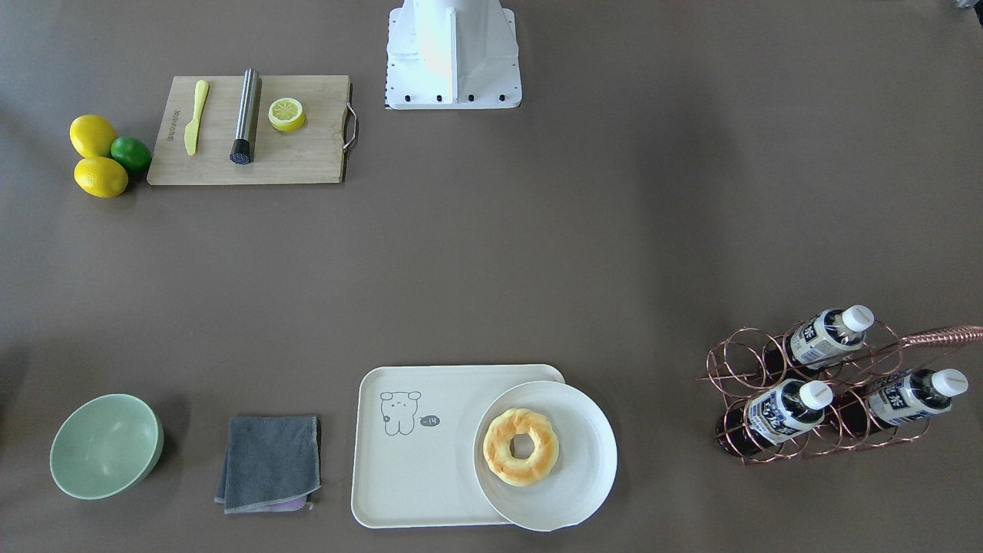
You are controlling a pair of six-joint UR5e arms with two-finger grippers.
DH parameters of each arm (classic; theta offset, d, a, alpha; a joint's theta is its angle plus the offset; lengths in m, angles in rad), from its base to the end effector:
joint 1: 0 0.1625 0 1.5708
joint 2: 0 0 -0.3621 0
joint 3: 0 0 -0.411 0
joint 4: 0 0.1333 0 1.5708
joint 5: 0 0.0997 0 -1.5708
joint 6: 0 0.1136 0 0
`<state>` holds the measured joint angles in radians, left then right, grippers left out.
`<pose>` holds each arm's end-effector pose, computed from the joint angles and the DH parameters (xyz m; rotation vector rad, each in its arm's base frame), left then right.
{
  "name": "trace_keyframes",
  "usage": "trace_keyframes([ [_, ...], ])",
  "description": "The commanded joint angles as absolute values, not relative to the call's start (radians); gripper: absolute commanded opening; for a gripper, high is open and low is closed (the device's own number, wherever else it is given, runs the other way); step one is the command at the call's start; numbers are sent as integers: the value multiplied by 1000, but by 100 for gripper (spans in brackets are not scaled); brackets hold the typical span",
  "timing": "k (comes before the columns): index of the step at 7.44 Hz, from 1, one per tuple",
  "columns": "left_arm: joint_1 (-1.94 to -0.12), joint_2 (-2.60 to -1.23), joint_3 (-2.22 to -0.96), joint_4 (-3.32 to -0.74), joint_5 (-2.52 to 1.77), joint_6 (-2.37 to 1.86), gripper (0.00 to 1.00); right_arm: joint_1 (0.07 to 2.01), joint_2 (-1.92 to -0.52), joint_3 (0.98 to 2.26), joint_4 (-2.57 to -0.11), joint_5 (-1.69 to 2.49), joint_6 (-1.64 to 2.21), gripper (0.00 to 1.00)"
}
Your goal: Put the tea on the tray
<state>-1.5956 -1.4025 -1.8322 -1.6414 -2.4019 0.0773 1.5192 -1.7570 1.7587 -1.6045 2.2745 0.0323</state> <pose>-0.0608 -0.4580 0.5406 0.1964 0.8206 0.1174 0.0370 -0.4433 0.6074 -0.0602 -0.7017 -0.0072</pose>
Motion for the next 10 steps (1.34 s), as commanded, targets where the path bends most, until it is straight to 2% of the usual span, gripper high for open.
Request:
trace_keyframes([
  [1,-1606,-1407,-1786,-1713,-2482,74,99,1520,-1747,1808,-1562,2270,41,100],
  [4,-1605,-1451,-1786,-1897,-2487,71,99,1522,-1743,1819,-1369,2330,72,100],
  [6,-1598,-1512,-1799,-1961,-2485,-7,97,1488,-1737,1830,-1237,2330,305,100],
  [8,-1534,-1531,-1792,-2249,-2429,-435,97,1459,-1741,1821,-1129,2335,376,99],
  [10,-1369,-1535,-1802,-2380,-2163,-643,97,1454,-1743,1819,-1127,2335,373,100],
])
